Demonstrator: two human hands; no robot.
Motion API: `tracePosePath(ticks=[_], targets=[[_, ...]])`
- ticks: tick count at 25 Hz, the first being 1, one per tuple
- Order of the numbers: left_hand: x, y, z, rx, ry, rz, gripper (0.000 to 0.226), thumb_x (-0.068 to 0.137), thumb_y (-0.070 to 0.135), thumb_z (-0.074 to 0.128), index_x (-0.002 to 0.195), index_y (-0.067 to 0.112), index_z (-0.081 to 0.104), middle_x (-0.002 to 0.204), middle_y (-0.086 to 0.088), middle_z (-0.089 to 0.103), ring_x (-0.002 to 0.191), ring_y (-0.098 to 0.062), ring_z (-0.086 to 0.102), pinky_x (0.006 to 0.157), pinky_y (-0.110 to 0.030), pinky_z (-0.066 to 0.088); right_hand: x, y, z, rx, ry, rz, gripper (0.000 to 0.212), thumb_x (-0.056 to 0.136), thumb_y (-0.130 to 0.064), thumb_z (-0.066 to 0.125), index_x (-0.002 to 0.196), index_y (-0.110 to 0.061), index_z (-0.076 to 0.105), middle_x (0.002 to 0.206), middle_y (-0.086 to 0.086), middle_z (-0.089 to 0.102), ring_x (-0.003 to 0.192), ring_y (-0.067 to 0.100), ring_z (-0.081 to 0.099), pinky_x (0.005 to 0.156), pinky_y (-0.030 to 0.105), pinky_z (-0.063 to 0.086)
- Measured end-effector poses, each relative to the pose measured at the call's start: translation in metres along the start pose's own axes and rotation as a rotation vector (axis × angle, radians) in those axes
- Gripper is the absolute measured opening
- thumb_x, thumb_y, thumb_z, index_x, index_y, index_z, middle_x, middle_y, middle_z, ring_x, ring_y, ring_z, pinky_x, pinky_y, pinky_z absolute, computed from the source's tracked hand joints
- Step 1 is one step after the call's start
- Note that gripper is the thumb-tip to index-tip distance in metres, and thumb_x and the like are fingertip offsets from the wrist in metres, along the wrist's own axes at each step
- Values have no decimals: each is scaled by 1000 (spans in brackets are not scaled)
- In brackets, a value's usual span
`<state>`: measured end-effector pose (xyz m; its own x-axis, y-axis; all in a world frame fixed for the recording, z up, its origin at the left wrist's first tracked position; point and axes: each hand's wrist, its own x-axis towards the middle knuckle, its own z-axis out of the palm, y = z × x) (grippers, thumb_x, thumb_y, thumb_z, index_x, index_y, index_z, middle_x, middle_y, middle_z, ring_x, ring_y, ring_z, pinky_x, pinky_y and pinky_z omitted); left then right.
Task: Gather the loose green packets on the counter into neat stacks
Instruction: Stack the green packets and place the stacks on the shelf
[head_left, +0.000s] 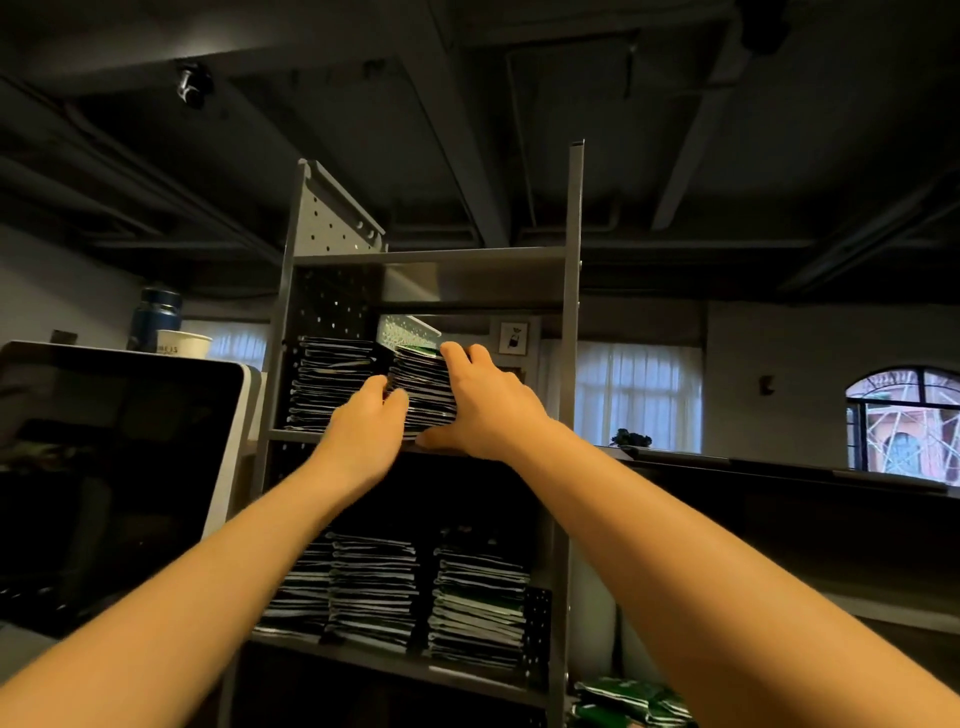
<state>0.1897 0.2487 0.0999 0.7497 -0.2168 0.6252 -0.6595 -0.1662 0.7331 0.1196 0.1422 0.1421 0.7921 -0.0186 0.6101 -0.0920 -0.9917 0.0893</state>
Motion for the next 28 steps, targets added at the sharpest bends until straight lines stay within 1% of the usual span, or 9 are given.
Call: tracePosePath(ticks=[3, 6, 9, 12, 15, 18, 20, 24, 28], targets=[[-25, -31, 11, 147, 3, 174, 61, 100, 22, 33, 151, 13, 1, 159, -5, 8, 145, -20, 11, 114, -32, 15, 10, -3, 6, 44, -17, 2, 90, 78, -46, 71, 145, -19, 19, 138, 9, 36, 120, 35, 48, 89, 44, 45], [-31, -50, 25, 498, 3, 221, 66, 101, 31, 30, 150, 15, -12, 157, 0, -20, 146, -17, -10, 116, -37, 9, 18, -6, 8, 9, -41, 1, 89, 80, -44, 69, 147, -17, 16, 140, 12, 38, 121, 36, 47, 90, 43, 44], [-31, -55, 31, 584, 33, 224, 69, 101, 35, 26, 147, 14, -20, 154, -1, -28, 143, -15, -22, 117, -39, 3, 19, -5, 10, 37, -76, 19, 93, 84, -43, 66, 150, -17, 6, 152, 16, 22, 129, 39, 41, 98, 46, 41], [-33, -51, 30, 543, 11, 204, 68, 100, 38, 25, 148, 14, -17, 155, 0, -26, 142, -13, -23, 117, -39, -1, 4, 1, 17, 108, -22, 0, 87, 89, -34, 61, 150, -18, 1, 155, 17, 12, 124, 42, 44, 96, 48, 42], [-44, -43, 28, 537, 17, 264, 65, 101, 35, 28, 150, 16, -10, 157, 2, -18, 143, -11, -20, 117, -38, -2, -25, 8, 18, 62, 116, -112, 69, 93, -26, 55, 148, -14, 16, 153, 11, 17, 121, 36, 46, 92, 44, 46], [-63, -30, 28, 450, -28, 374, 61, 100, 32, 32, 151, 18, 1, 159, 6, -5, 144, -7, -11, 117, -34, 0, -61, 13, 4, -74, 191, -233, 49, 96, -27, 47, 142, -14, 34, 147, 5, 33, 125, 27, 40, 96, 41, 43], [-78, -19, 28, 402, -101, 449, 58, 100, 36, 33, 151, 20, 11, 159, 6, 7, 145, -5, 0, 116, -30, 4, -88, 19, -6, -159, 208, -270, 37, 97, -27, 42, 133, -16, 45, 135, 3, 46, 116, 23, 45, 88, 37, 44], [-109, 5, 37, 403, -252, 582, 77, 82, 62, 13, 147, 24, 28, 153, 8, 28, 141, -5, 20, 112, -23, 15, -146, 48, -18, -246, 106, -140, 29, 98, -30, 39, 122, -21, 51, 117, 0, 55, 107, 21, 51, 73, 33, 42], [-143, 30, 65, 441, -441, 632, 59, 93, 52, 22, 144, 25, 34, 147, 11, 37, 135, -5, 31, 109, -21, 22, -204, 86, -29, -290, -91, 16, 29, 97, -34, 39, 122, -23, 50, 118, -1, 55, 108, 23, 54, 72, 34, 44]])
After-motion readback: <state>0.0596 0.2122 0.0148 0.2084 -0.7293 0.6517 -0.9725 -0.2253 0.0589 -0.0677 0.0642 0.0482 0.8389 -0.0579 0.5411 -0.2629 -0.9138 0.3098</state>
